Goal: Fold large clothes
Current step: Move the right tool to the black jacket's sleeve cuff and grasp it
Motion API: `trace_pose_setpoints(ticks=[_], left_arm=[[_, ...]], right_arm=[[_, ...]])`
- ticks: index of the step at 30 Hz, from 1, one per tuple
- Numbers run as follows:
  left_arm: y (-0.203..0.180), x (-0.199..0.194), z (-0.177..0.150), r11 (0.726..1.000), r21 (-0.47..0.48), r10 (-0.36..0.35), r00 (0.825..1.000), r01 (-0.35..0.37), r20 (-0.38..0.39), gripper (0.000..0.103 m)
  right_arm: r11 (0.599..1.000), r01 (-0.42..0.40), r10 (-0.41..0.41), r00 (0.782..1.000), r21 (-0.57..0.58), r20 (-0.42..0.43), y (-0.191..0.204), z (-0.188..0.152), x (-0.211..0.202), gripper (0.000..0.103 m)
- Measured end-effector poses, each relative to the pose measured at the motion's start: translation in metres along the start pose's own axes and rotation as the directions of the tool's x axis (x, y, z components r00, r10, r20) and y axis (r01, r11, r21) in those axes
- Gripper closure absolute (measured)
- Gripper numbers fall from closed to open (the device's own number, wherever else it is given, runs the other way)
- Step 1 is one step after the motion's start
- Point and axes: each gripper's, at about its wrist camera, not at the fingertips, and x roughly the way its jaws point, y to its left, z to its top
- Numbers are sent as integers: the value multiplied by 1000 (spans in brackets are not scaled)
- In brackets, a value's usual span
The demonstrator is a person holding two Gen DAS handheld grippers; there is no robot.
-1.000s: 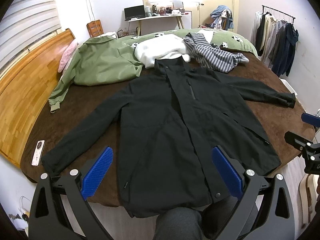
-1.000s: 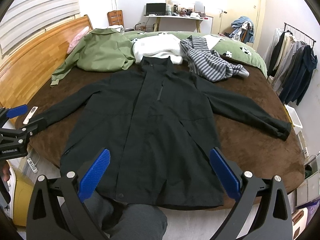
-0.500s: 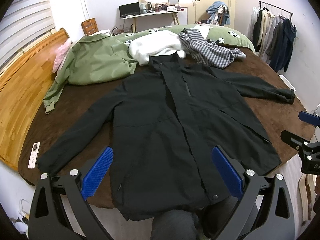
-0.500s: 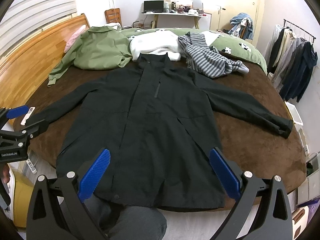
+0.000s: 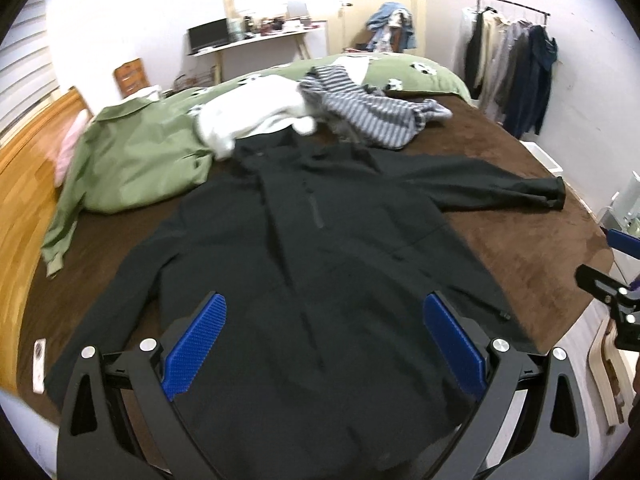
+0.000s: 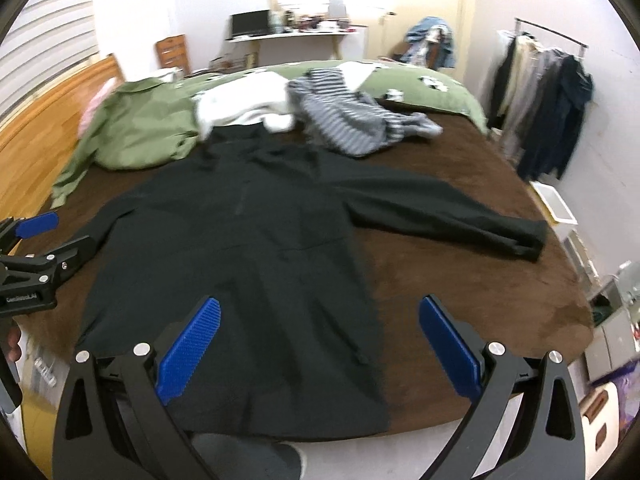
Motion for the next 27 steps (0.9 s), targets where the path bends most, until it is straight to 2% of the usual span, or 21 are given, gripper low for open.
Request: trace_pose_setpoints(ticks=[5, 8, 15, 18, 21, 25, 27], left_arm=[[-37, 48, 23, 997, 11, -71, 997, 72, -24, 6], [-63, 78, 34, 995, 42, -85, 996, 87, -33, 6], [-114, 155, 66, 986, 74, -146, 987, 152, -71, 6], [-128, 189, 84, 986, 69, -146, 986, 151, -76, 6], [-142, 233, 103, 985, 73, -148, 985, 154, -89, 6], [-156, 287, 119, 988, 91, -116, 986, 127, -116, 6], [-161, 310, 126, 986, 117, -102, 987, 116, -124, 6]], right_arm=[[997, 54, -56, 998, 61, 31, -49, 5, 17, 5], [991, 87, -91, 995, 106, 36, -78, 6, 33, 5], [979, 164, -167, 986, 123, 21, -129, 4, 81, 5], [971, 186, -190, 982, 153, 12, -161, 2, 108, 5], [948, 258, -258, 966, 188, -21, -199, 2, 139, 5], [922, 276, -276, 960, 271, -41, -253, 1, 171, 5], [904, 357, -349, 934, 235, -74, -279, 2, 192, 5]])
